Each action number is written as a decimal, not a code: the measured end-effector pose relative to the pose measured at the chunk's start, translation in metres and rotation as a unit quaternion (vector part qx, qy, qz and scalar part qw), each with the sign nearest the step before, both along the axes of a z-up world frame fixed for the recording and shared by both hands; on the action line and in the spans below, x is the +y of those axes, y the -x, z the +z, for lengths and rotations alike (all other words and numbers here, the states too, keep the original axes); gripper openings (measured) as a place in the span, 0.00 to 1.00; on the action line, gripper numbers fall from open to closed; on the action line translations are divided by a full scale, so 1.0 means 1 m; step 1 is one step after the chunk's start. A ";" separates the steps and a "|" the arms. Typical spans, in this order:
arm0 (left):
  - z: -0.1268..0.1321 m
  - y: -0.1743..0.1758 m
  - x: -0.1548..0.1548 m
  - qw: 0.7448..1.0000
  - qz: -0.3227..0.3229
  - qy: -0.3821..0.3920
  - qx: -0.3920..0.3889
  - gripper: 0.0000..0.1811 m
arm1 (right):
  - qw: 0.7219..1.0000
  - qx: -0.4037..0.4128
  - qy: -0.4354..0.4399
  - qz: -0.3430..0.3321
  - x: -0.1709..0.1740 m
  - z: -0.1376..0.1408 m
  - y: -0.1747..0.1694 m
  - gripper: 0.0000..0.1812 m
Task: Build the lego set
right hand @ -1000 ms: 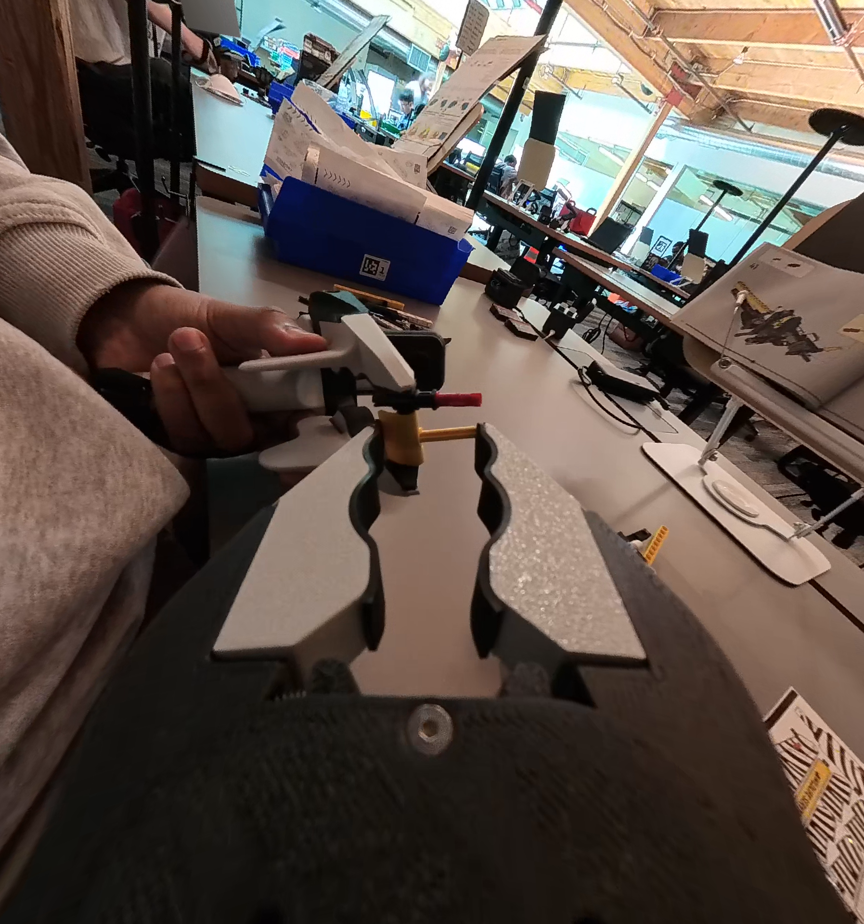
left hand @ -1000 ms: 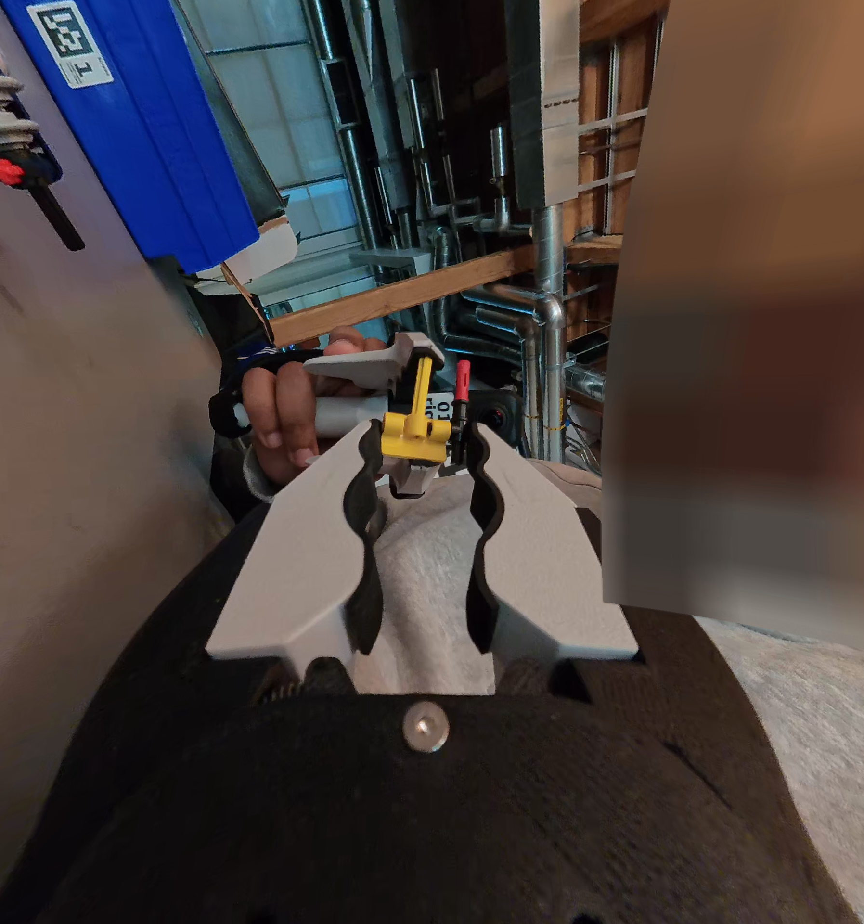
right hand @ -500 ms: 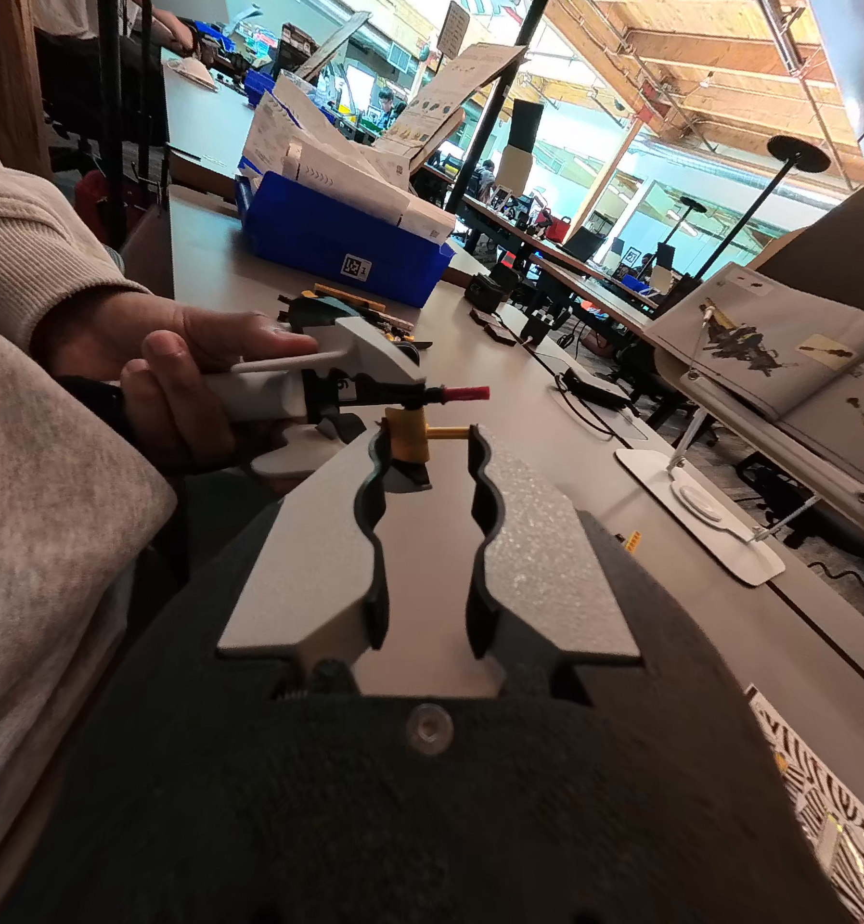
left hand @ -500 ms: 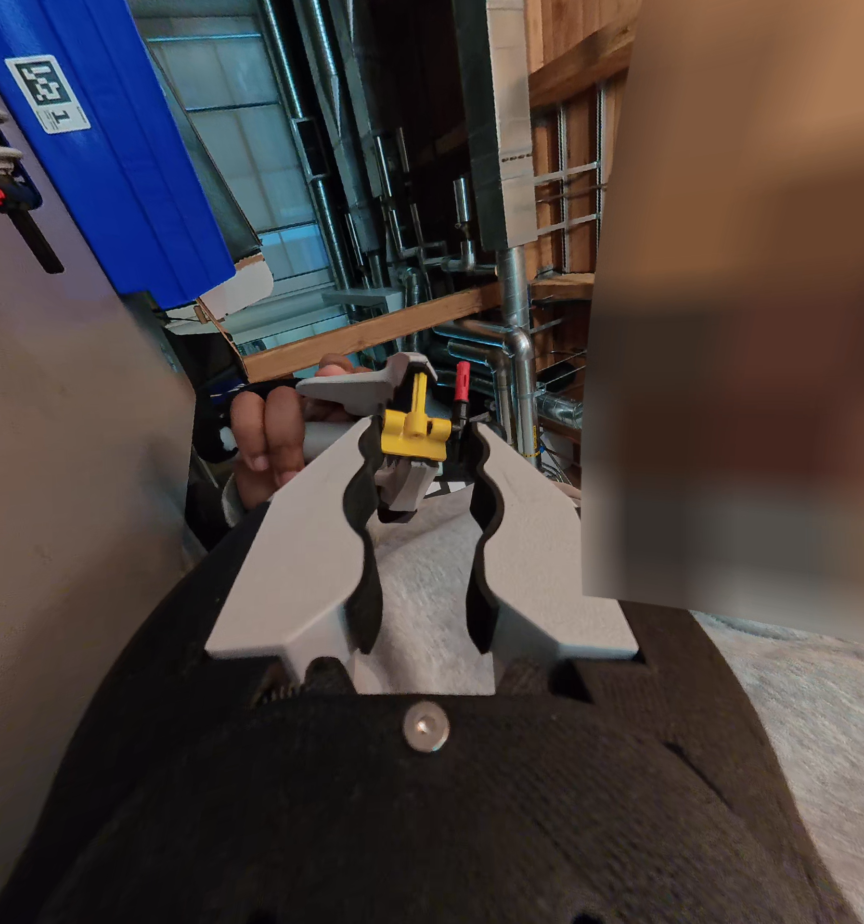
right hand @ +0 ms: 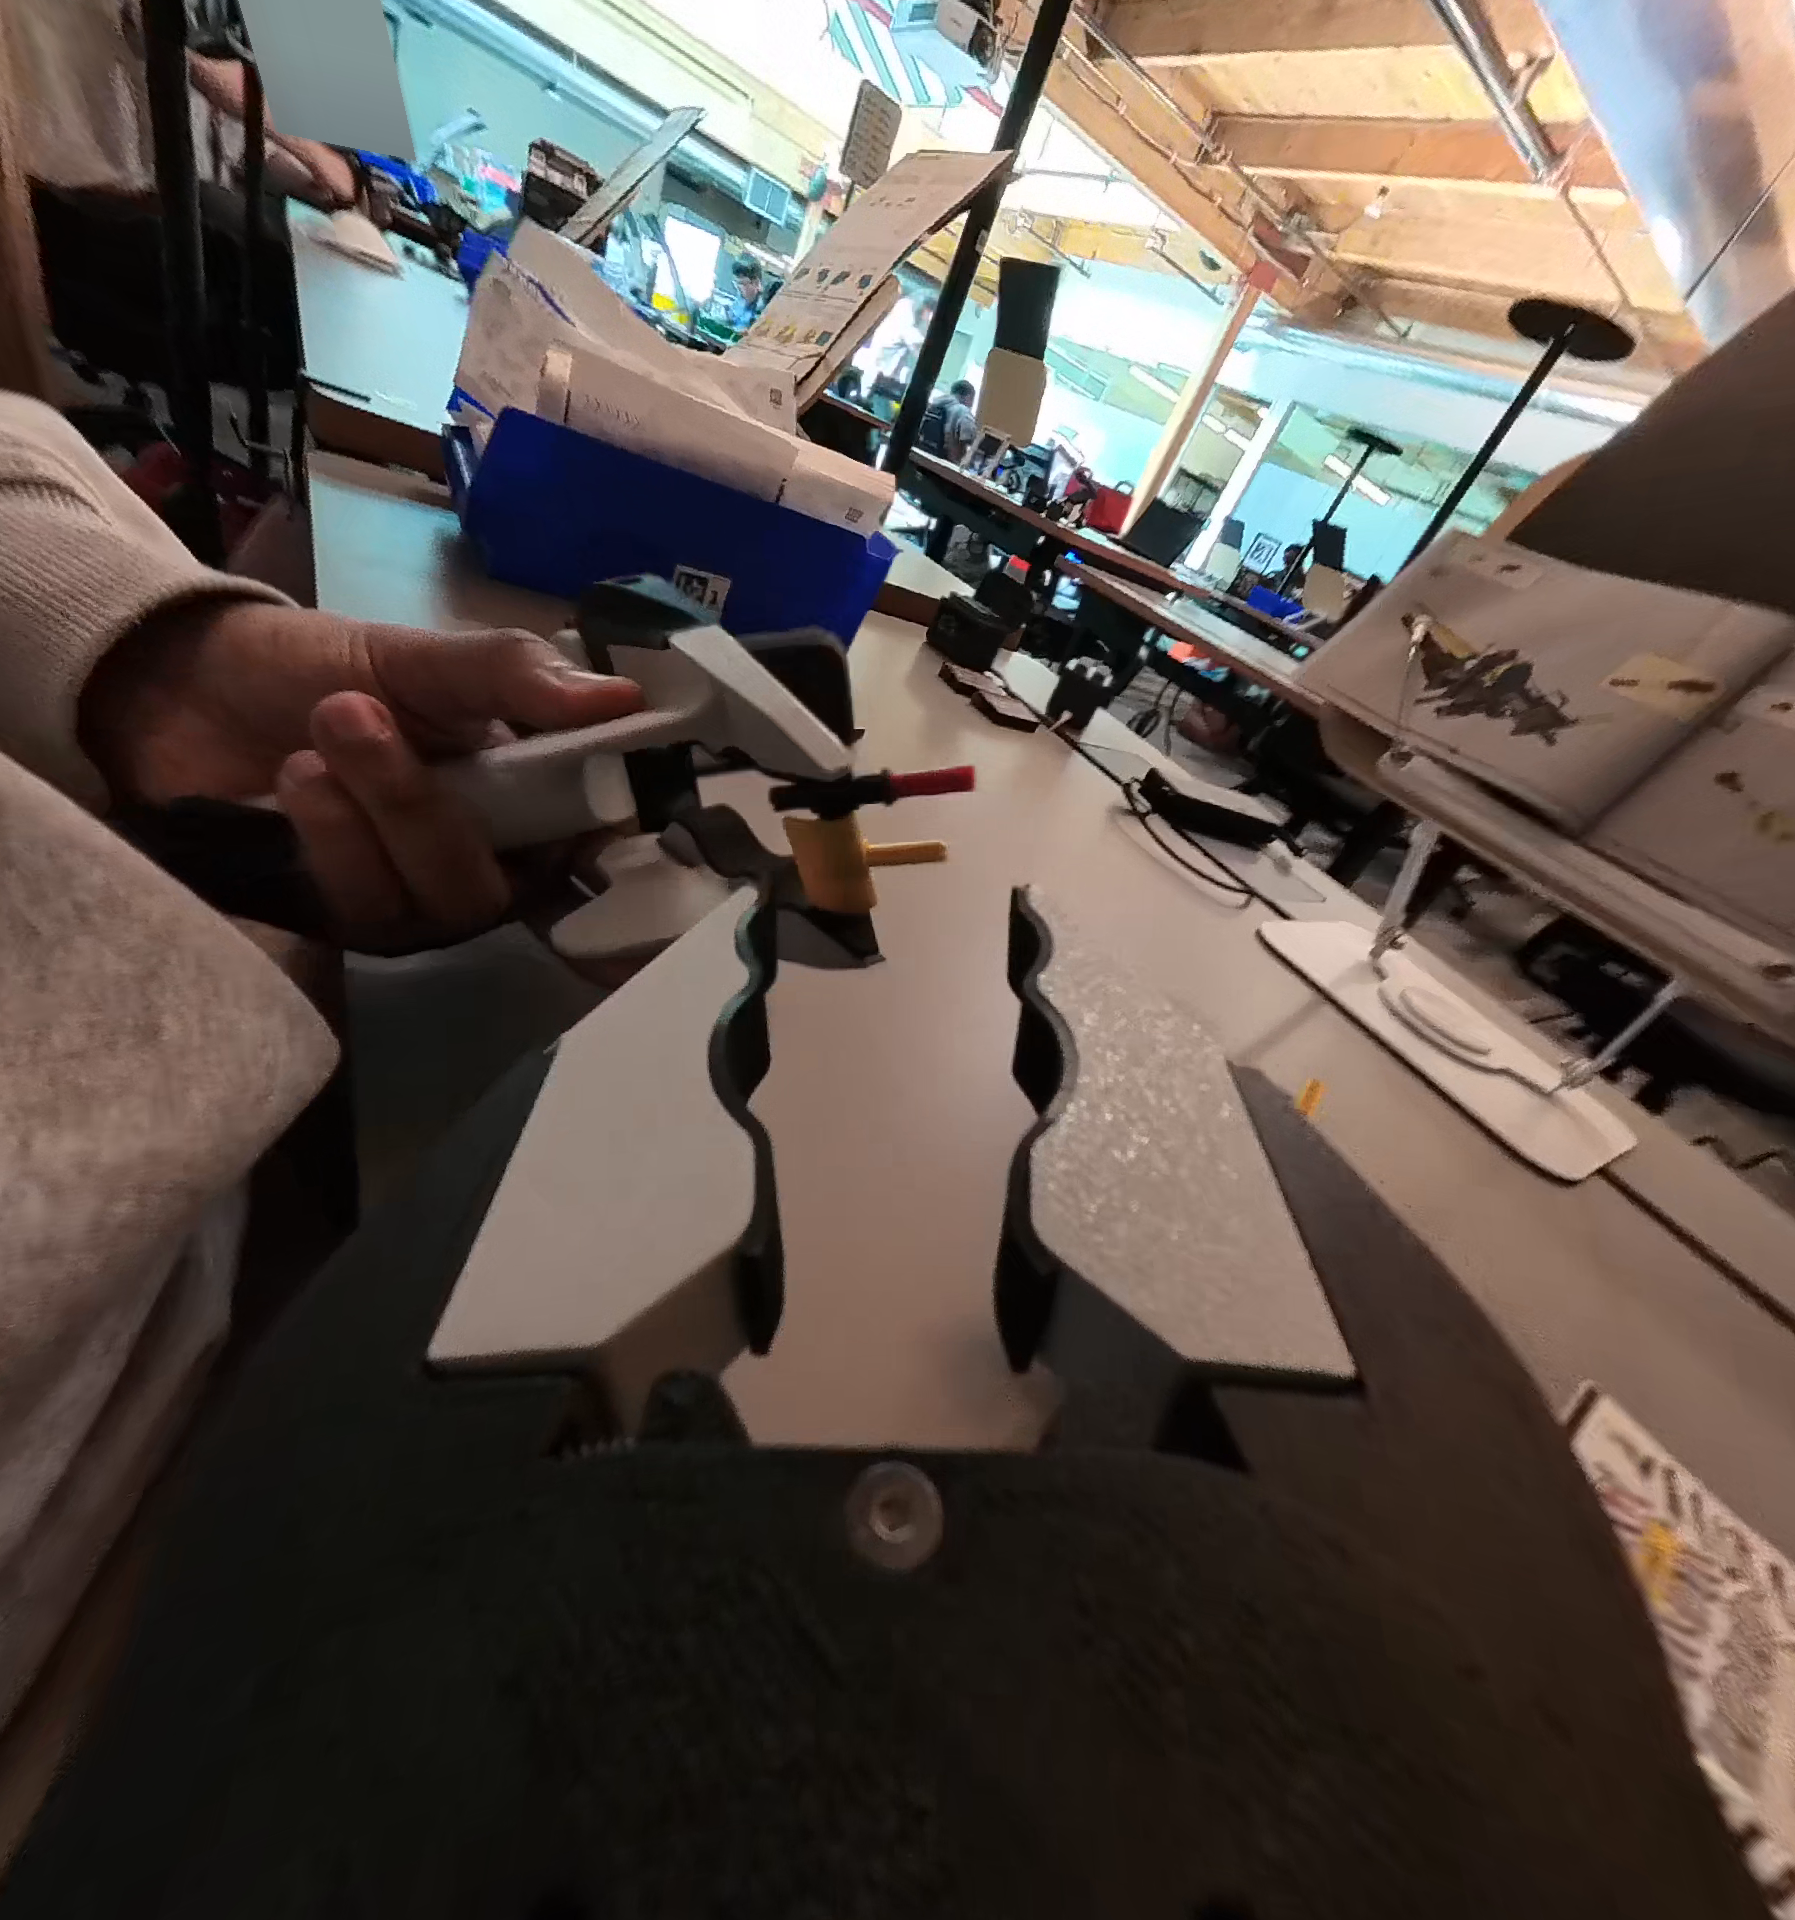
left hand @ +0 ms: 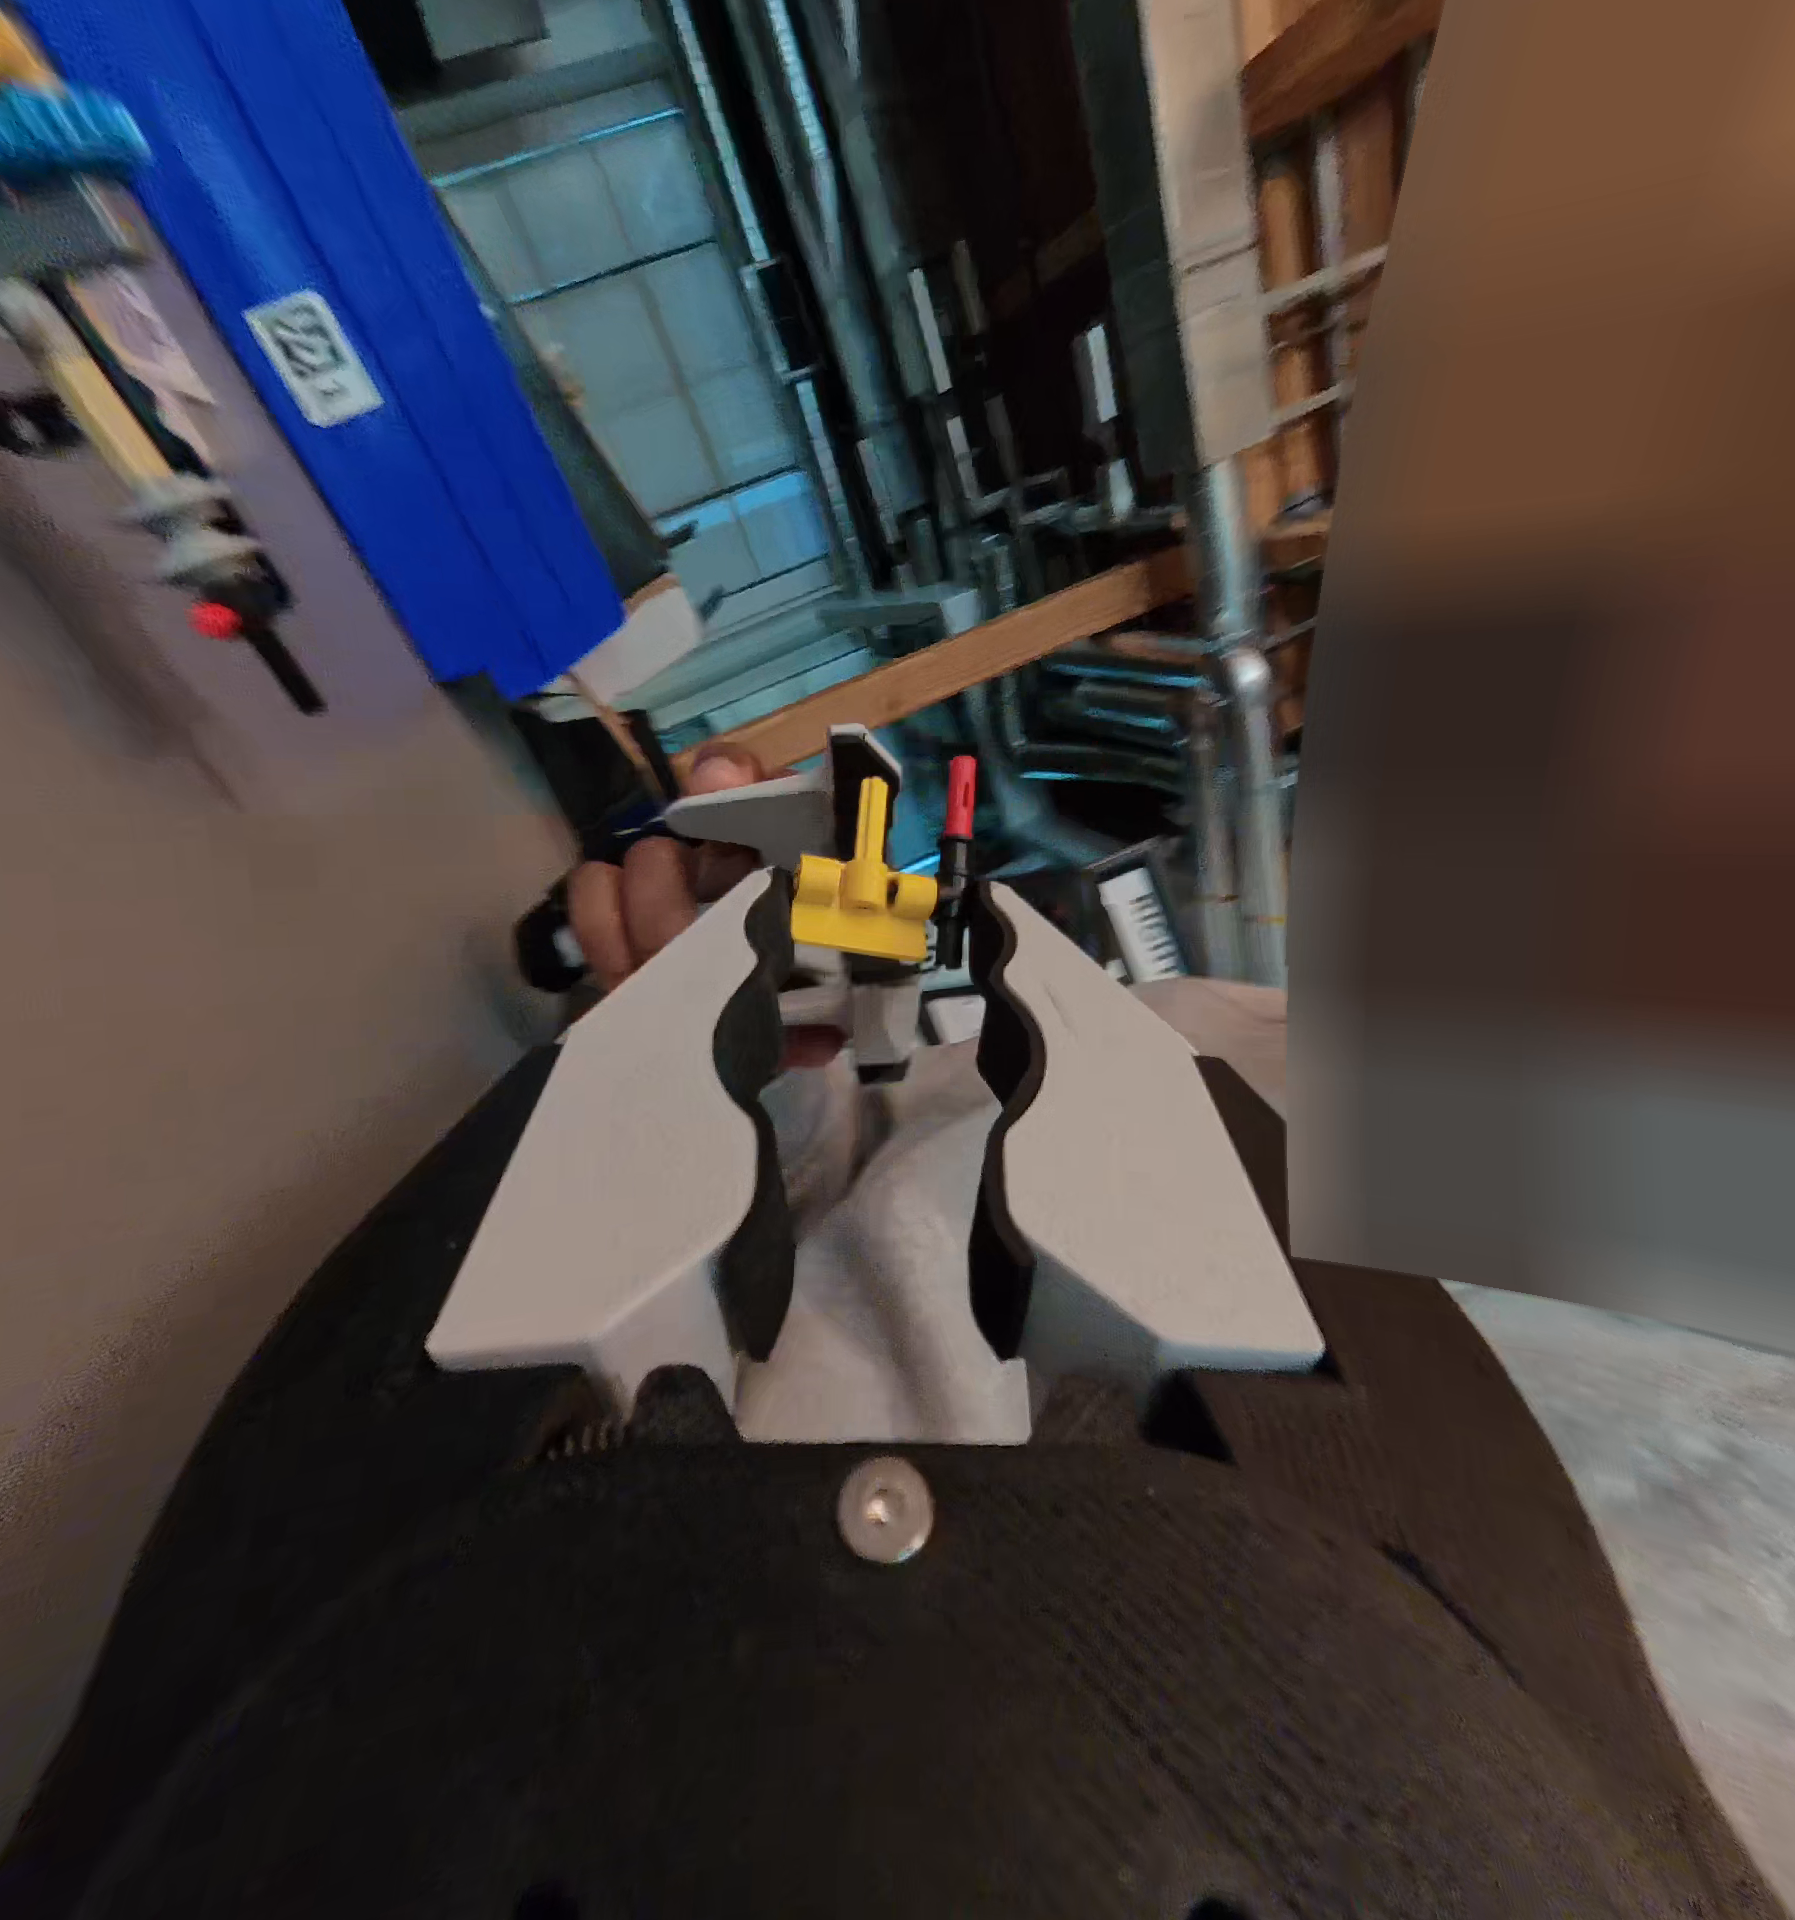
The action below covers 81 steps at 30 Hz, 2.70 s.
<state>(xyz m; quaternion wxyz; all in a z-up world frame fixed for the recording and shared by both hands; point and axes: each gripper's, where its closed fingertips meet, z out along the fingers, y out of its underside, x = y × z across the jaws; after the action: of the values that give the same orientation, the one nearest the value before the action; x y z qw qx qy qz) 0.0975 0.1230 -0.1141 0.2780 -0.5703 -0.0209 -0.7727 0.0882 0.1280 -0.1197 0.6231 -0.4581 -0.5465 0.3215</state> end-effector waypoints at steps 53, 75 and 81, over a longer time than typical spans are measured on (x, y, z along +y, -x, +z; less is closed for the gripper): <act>-0.066 0.004 -0.011 0.873 -0.005 -0.156 0.462 0.18 | 0.859 -0.036 0.491 0.140 0.007 -0.041 0.002 0.01; -0.059 0.006 -0.012 0.873 0.004 -0.163 0.459 0.17 | 0.841 -0.068 0.515 0.152 -0.003 -0.049 0.004 0.00; -0.059 0.006 -0.012 0.874 0.005 -0.162 0.457 0.17 | 0.840 -0.068 0.516 0.153 -0.004 -0.049 0.004 0.00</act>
<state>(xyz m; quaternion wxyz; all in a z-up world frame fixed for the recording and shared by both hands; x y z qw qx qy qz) 0.0911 0.1109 -0.1733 0.3488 -0.8067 0.2318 -0.4170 0.0847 0.1241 -0.1689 0.2012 -0.6447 -0.4059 0.6157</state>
